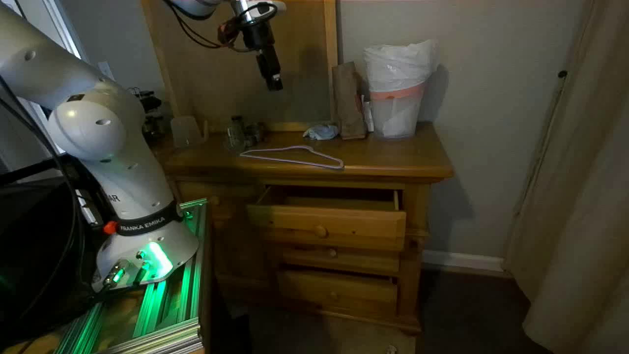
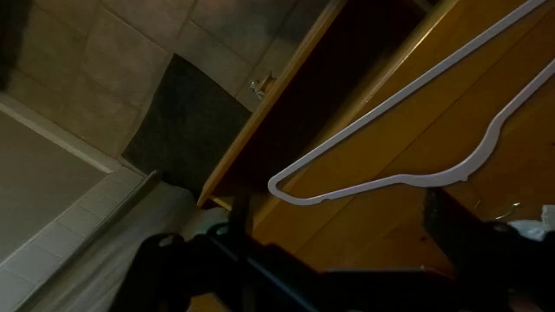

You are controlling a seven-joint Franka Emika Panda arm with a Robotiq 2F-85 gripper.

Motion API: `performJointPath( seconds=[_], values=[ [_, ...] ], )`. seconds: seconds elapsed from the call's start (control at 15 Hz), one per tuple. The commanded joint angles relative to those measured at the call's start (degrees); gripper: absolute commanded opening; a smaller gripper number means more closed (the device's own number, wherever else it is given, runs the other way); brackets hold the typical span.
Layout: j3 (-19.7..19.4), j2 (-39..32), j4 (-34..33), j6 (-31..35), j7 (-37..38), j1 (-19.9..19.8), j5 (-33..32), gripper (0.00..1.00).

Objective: Put the hanger in the open drawer and close the drawer

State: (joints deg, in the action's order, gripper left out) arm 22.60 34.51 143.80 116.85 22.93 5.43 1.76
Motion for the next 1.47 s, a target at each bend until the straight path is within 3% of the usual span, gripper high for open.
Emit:
performJointPath(
  seconds=[0.0,0.8,1.0,1.13,1.4],
  values=[
    [-1.2,-0.4,-0.1,-0.1,0.8,1.4,-0.9,1.0],
    [-1.2,-0.4,-0.1,-0.1,0.8,1.4,-0.9,1.0],
    [-5.8,-2.2,2.2,1.9,-1.2,0.9,2.7,1.0],
    [-10.8,-3.2,4.3,4.3,-6.1,2.0,7.3,1.0],
    [-20.2,-7.9,8.9,15.5,-20.7,3.1,16.5,1.0]
  ],
)
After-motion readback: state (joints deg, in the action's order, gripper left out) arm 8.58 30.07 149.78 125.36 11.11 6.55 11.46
